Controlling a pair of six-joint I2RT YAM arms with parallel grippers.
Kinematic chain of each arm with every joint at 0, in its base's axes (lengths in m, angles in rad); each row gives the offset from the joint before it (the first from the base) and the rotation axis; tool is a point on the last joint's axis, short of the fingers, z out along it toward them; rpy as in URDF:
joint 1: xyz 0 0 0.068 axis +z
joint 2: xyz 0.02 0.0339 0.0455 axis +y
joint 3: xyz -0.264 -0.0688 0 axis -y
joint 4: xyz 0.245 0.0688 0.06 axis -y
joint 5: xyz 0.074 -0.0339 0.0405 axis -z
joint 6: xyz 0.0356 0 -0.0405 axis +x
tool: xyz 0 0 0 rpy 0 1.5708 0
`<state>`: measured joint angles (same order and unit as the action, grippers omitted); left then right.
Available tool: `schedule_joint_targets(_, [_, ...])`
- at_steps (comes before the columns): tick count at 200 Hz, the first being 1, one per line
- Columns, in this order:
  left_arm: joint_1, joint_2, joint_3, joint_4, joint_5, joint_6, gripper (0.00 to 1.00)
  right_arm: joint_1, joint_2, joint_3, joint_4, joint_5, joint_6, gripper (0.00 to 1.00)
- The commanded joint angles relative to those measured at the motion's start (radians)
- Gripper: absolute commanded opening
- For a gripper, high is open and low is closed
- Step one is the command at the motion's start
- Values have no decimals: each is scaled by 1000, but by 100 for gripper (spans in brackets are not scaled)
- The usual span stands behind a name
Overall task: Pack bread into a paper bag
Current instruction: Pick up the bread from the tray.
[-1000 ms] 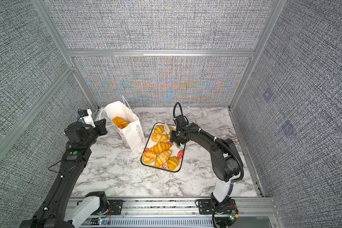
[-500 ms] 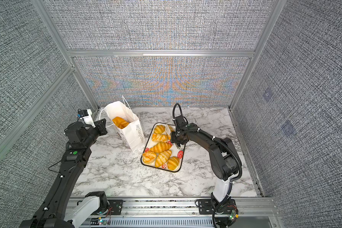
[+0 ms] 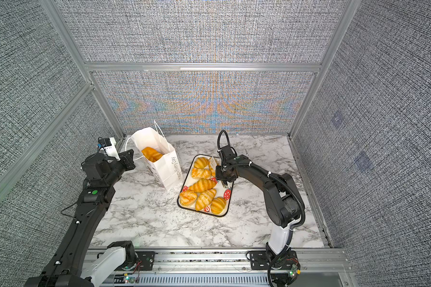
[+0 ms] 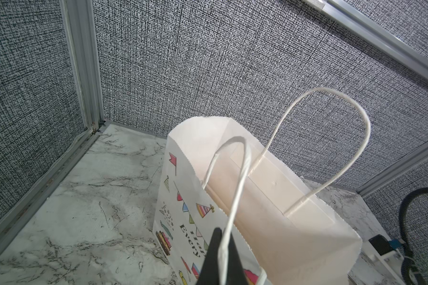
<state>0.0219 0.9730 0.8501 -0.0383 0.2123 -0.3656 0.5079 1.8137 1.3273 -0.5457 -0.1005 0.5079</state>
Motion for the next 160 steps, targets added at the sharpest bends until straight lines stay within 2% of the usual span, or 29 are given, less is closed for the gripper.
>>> schedule_joint_targets(1, [1,1,-4,26,7,11,0,1,-22,-4,1,16,-4,36])
schedule_joint_targets(108, [1,3,-3,29,18,11,0,12,-193,-27,-36,36,3,34])
schedule_joint_targets(160, [1,-1,-5,29,22,16,0,35,-306,17,-64,30,-12,34])
